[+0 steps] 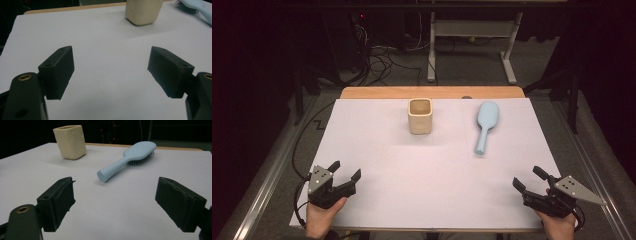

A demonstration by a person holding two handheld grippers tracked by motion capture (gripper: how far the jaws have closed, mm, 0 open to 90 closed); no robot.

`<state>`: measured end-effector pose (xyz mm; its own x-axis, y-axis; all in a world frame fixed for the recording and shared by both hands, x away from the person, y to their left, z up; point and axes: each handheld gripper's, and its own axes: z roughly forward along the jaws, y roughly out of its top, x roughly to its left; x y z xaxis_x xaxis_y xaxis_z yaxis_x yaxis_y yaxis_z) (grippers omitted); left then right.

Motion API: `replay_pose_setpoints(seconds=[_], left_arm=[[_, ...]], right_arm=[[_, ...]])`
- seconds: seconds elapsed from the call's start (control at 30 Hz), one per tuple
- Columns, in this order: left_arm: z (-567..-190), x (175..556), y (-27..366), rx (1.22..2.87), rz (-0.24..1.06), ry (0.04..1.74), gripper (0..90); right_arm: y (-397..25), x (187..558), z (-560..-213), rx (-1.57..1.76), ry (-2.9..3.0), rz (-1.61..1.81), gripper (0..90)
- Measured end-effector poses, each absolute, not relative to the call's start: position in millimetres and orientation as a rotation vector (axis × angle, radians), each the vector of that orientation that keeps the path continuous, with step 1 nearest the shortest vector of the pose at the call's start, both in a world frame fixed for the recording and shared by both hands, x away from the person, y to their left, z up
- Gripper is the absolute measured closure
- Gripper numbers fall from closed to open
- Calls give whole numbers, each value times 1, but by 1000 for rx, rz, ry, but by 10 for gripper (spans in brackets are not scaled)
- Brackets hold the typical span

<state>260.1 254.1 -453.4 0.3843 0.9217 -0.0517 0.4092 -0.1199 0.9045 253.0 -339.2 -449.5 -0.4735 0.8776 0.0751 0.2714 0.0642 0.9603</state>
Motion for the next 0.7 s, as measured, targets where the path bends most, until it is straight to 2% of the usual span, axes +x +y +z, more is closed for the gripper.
replay_pose_setpoints(seconds=[0.7], left_arm=[[-453, 259, 254, 1704, 688, 1180, 222]], right_arm=[[-339, 252, -449, 1149, 1790, 1431, 163]])
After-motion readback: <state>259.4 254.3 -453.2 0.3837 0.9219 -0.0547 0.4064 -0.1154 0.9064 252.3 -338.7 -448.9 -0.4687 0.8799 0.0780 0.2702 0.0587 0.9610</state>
